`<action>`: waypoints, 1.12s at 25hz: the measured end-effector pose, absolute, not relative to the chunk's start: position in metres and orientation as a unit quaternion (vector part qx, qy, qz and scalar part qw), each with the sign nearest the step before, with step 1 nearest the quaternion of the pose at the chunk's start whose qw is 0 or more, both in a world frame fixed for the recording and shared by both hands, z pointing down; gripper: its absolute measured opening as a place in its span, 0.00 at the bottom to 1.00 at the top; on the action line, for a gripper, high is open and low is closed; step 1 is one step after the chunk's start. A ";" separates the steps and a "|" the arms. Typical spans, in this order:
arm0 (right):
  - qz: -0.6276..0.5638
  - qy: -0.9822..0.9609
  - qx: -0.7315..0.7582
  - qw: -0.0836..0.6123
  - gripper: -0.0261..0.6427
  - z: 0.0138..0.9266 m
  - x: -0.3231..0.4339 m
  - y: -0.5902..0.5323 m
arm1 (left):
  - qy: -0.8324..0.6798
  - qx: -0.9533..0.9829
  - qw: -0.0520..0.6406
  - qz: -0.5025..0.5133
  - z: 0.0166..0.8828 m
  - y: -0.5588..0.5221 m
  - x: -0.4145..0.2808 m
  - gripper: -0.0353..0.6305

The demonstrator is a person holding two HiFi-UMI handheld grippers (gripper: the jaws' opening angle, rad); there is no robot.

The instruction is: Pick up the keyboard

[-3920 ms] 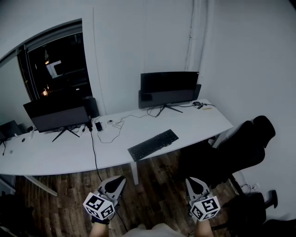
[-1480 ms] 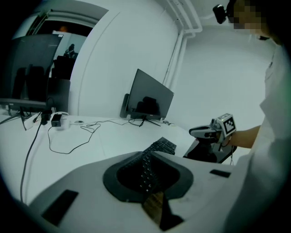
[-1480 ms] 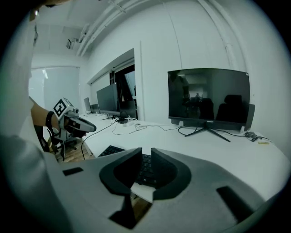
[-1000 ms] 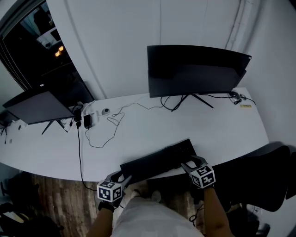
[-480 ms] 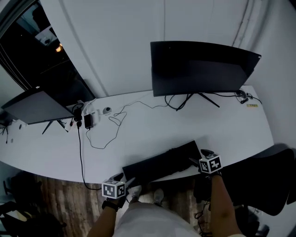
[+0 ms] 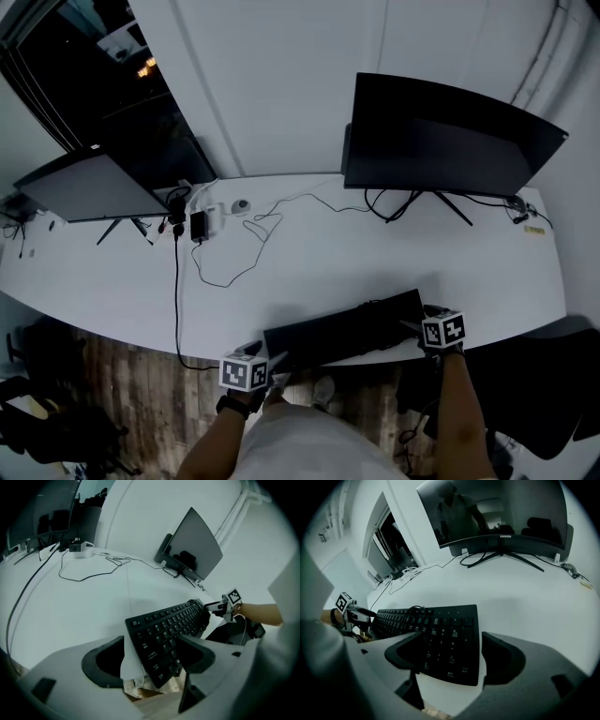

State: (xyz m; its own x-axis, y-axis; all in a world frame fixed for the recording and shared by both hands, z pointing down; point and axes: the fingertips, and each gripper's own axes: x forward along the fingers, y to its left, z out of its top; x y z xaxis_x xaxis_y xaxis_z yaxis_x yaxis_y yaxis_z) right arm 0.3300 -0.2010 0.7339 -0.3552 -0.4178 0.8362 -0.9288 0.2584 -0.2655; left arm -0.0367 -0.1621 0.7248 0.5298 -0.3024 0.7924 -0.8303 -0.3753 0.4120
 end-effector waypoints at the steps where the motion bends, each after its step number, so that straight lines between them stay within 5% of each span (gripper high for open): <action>1: 0.397 -0.724 0.463 0.322 0.62 0.735 0.329 -0.201 | -0.368 0.765 0.426 0.312 0.727 -0.161 -0.038 0.53; 28: 0.364 -0.739 0.452 0.342 0.59 0.737 0.282 -0.180 | -0.367 0.747 0.516 0.204 0.729 -0.119 -0.066 0.54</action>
State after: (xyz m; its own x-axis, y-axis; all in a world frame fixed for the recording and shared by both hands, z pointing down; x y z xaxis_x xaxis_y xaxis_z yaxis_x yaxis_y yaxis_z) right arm 0.2824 -0.1798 0.7367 -0.3567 -0.4189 0.8350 -0.9176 0.3251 -0.2289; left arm -0.0660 -0.1188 0.7288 0.6477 -0.3378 0.6830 -0.7582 -0.1978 0.6212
